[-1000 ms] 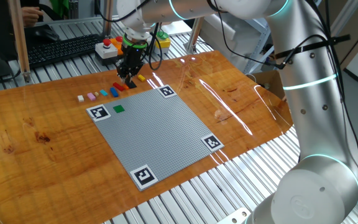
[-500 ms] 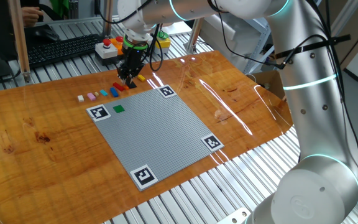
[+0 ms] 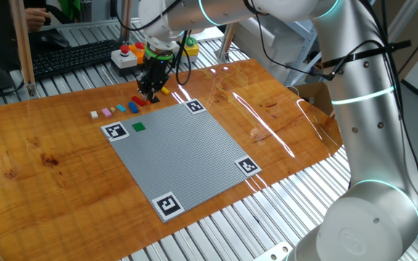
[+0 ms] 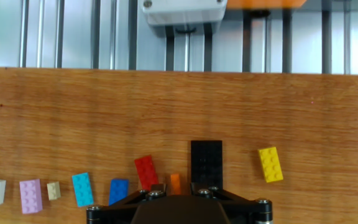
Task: Stack small Lego blocks one on top of the other
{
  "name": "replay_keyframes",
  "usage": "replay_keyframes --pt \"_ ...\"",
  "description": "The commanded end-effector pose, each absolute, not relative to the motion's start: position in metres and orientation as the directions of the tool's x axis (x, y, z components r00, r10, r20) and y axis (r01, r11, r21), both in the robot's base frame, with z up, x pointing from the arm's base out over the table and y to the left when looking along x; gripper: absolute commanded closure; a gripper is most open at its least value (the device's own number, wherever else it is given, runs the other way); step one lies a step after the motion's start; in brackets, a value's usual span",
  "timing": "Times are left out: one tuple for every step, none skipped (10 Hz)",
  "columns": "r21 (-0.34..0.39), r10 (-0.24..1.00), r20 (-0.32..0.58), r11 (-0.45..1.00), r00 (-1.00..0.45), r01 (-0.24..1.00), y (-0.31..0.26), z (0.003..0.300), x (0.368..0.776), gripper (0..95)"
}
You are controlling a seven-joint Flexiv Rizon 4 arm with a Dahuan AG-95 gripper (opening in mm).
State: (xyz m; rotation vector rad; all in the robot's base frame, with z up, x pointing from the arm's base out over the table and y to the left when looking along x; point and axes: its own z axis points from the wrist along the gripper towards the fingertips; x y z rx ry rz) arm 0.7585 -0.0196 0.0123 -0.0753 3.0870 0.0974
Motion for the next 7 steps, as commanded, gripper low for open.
replay_keyframes --pt "0.065 -0.046 -0.055 0.997 -0.997 -0.050 -0.0192 0.0099 0.7602 76.0" --pt "0.066 -0.044 -0.057 0.997 -0.997 -0.047 -0.0192 0.0086 0.7601 76.0" --pt "0.067 -0.042 -0.057 0.997 -0.997 -0.046 -0.0188 0.0088 0.7600 76.0" --pt "0.067 -0.041 -0.059 0.997 -0.997 -0.045 -0.0181 0.0090 0.7599 95.0" --pt "0.067 -0.043 -0.059 0.997 -0.997 -0.047 -0.0179 0.0090 0.7599 95.0" --pt "0.069 -0.042 -0.060 0.997 -0.997 -0.046 -0.0175 0.0090 0.7599 95.0" --pt "0.070 -0.042 -0.060 0.997 -0.997 -0.046 -0.0175 0.0090 0.7599 95.0"
